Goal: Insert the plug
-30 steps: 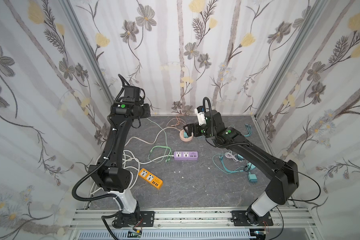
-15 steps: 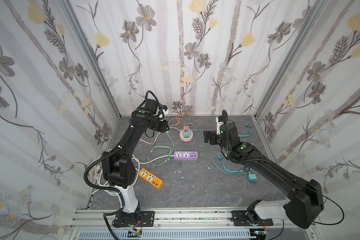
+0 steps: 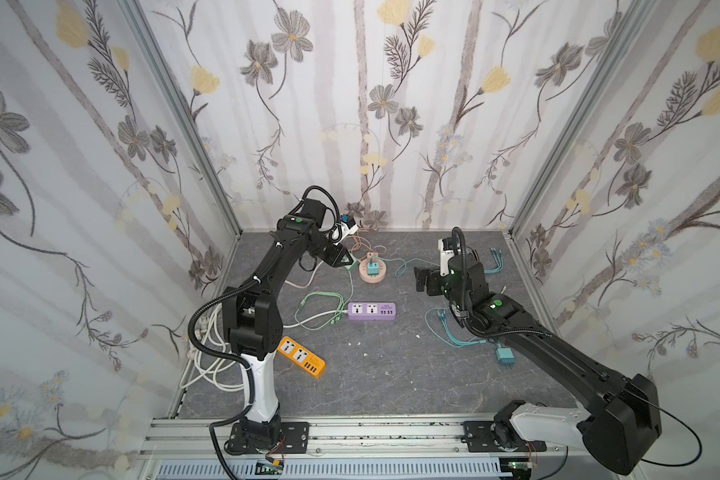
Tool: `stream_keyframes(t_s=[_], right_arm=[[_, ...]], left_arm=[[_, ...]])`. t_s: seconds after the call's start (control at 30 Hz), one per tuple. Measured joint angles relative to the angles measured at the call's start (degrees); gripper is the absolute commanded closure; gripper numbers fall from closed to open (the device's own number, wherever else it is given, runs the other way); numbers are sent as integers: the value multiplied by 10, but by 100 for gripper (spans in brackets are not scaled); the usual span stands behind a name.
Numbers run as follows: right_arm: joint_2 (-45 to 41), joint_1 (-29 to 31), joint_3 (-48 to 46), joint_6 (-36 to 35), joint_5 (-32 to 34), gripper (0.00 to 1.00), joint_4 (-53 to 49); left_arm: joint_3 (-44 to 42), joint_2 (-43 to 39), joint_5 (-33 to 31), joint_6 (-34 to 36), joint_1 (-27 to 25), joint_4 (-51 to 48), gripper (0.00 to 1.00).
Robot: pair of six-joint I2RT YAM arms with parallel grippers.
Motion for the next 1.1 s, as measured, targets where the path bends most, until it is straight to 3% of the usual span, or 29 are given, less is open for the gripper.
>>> stream_keyframes(t_s=[0.23,0.47,0.9,1.1], right_arm=[[-32,0,-30,10,-4,1,5],[-74,0,-87,18,-7,1,33],[-92,0,-97,33,25,1,39],[-92,0,-101,33,25,1,43]], left_arm=[[-139,-72,45,140,-10,26,100],[-186,-103,9,256,-32,37,100],[-140,-45,-94,285,-71,-21,100],[-138,-27,-110,281,-85,-26,100]])
